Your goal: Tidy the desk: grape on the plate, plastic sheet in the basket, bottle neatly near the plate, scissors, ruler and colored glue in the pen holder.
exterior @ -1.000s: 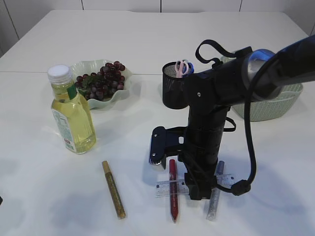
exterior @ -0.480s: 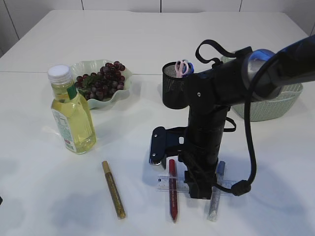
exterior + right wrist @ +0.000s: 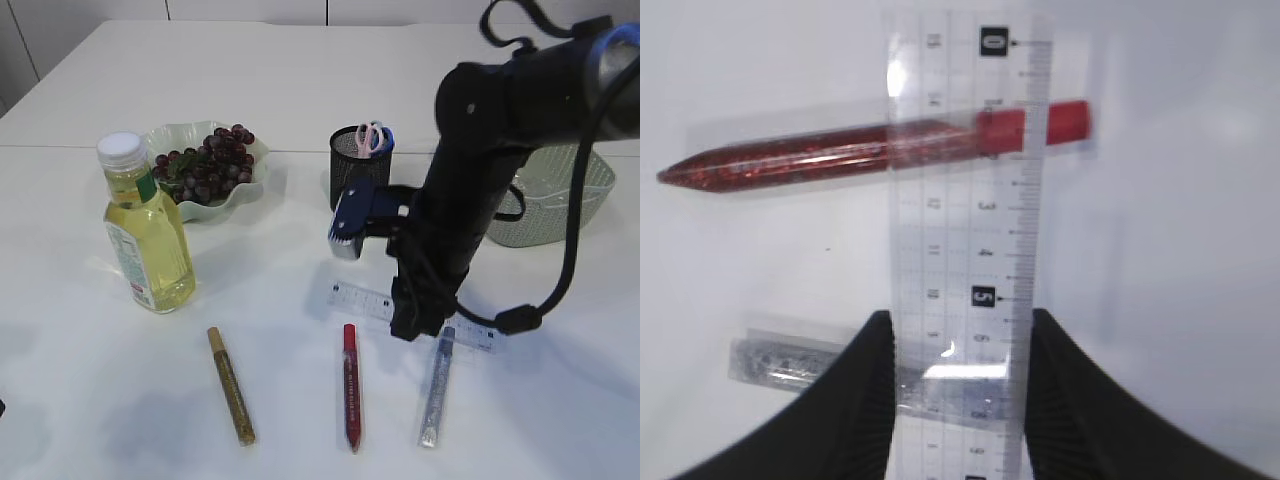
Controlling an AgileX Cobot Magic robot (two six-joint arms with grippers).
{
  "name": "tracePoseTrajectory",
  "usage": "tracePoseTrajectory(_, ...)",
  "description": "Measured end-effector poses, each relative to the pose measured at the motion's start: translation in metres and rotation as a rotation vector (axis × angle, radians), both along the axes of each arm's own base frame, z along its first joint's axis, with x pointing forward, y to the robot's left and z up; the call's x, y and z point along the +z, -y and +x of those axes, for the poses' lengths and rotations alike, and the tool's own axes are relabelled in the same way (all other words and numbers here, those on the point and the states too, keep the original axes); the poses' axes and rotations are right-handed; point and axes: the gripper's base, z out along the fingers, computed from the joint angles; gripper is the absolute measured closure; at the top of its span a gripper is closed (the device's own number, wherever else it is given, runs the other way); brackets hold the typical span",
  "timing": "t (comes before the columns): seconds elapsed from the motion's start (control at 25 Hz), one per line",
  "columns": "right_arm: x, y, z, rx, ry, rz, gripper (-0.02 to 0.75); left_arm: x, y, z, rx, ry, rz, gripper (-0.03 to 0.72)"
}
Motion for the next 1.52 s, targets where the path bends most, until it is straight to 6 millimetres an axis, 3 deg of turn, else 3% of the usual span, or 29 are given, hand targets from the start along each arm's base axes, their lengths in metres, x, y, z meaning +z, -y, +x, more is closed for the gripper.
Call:
tracePoseTrajectory(0.2,0.025,0.034,0.034,-0.223,0.023,0.236,0.432,0.000,0.000,0.000,0.000,0.000,0.000,0.129)
tracePoseTrajectory(0.4,0.054,0.054,0.064,-0.317,0.135,0.516,0.433,0.000,0.000,-0.001,-0.001,-0.006,0.001,0.129)
tracePoseTrajectory(0.6,0.085,0.058,0.086,-0.327,0.313,0.768,0.433,0.000,0.000,-0.001,-0.002,-0.014,0.003,0.129)
tracePoseTrajectory(0.76,0.092,0.052,0.104,-0.329,0.416,0.927,0.433,0.000,0.000,-0.002,-0.002,-0.023,-0.001,0.129)
tracePoseTrajectory(1.2,0.072,0.043,0.171,-0.392,0.526,1.099,0.433,-0.001,0.000,-0.003,-0.003,-0.039,-0.005,0.129)
tracePoseTrajectory(1.52,0.045,0.042,0.198,-0.464,0.549,1.149,0.433,0.000,0.001,-0.004,-0.001,-0.040,-0.009,0.129)
